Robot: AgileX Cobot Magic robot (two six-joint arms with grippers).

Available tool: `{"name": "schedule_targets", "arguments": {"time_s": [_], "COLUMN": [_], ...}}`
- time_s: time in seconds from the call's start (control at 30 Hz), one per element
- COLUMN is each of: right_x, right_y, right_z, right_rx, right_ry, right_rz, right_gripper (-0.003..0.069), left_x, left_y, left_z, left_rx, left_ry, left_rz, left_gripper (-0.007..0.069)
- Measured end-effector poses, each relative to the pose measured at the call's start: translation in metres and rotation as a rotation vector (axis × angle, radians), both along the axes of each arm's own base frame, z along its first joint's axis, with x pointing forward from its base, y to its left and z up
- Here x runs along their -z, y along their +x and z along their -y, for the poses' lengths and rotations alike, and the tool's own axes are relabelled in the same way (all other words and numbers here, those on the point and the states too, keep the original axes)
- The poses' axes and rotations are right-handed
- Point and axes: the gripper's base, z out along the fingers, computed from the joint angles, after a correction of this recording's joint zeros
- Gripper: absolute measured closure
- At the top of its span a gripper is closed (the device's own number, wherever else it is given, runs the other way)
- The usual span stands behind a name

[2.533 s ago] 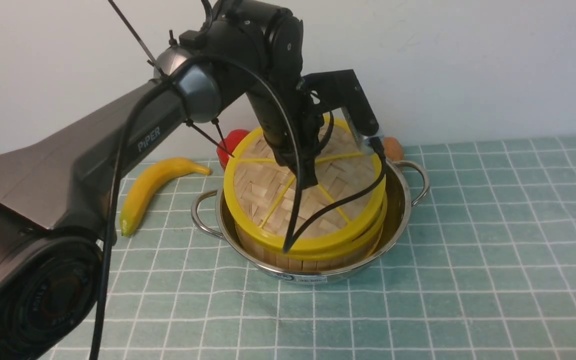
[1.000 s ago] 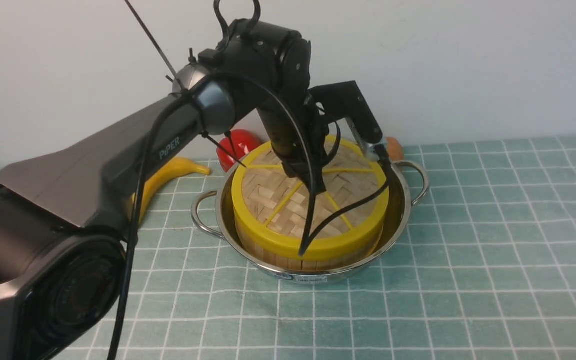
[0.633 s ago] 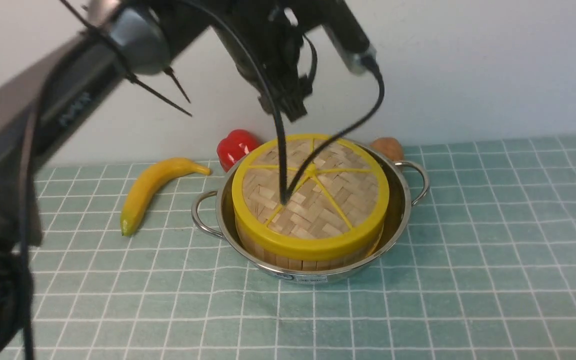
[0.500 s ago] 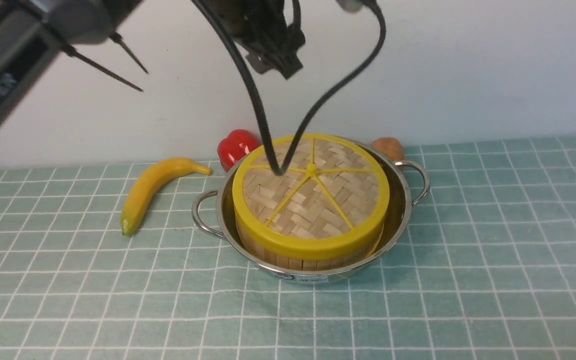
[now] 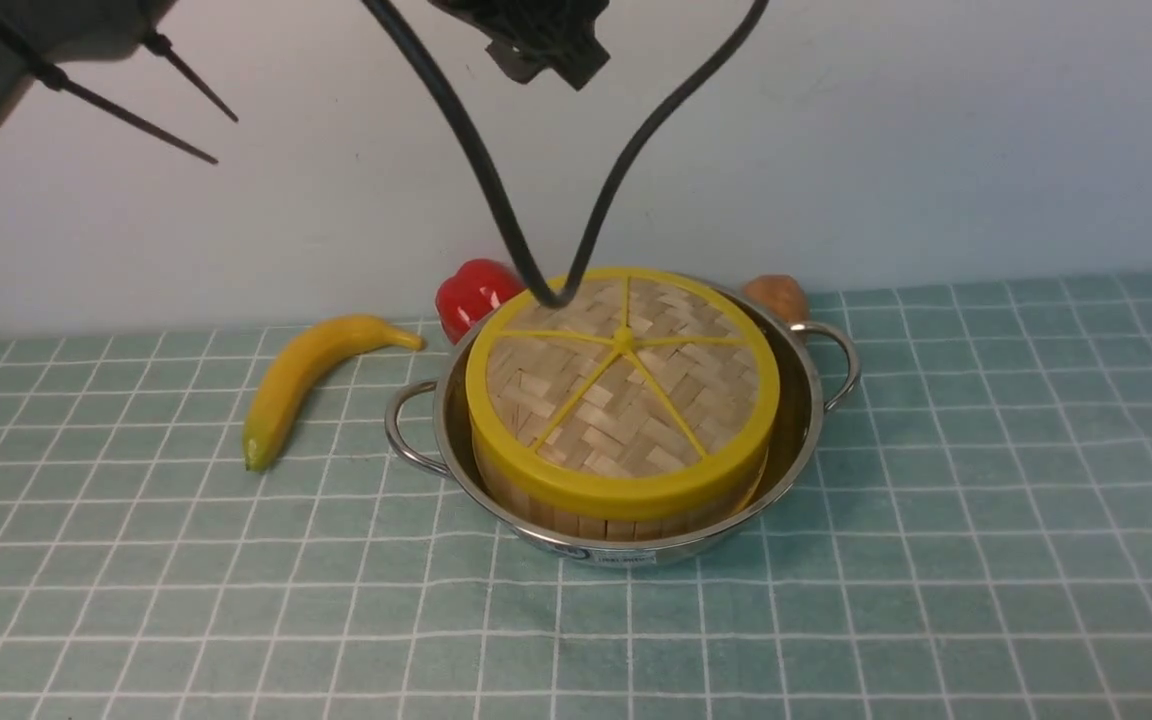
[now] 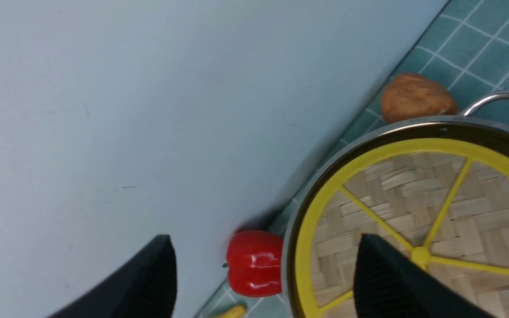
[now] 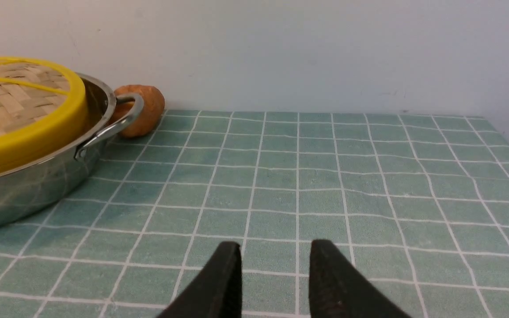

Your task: Place the steamer in the pot on the blue tablecloth, and put the lid on the steamer.

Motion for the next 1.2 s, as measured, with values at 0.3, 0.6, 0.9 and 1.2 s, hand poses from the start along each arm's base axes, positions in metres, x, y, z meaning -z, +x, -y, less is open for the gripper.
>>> {"name": "schedule_targets", "arguments": {"time_s": [0.3, 0.6, 0.9, 1.2], "right_x": [0.0, 0.0, 0.0, 0.0], "right_y": [0.0, 0.0, 0.0, 0.0], "right_z": [0.0, 0.0, 0.0, 0.0], "right_rx": [0.0, 0.0, 0.0, 0.0], "right_ry": [0.0, 0.0, 0.0, 0.0], "right_rz": [0.0, 0.0, 0.0, 0.0], "right_gripper": [0.0417, 0.0416, 0.0416, 0.0416], "left_x": [0.032, 0.146, 0.232, 0.251], "left_y": [-0.09, -0.223, -0.301, -0.309], "left_z": [-0.08, -0.19, -0.195, -0.194], "left_rx": [-0.095, -0.598, -0.679, -0.675], "left_ry": [-0.311, -0.629, -0.647, -0.607], "left_rz": [0.175, 0.283, 0.37, 0.33], "left_gripper": [0.013, 0.013, 0.013, 0.013]}}
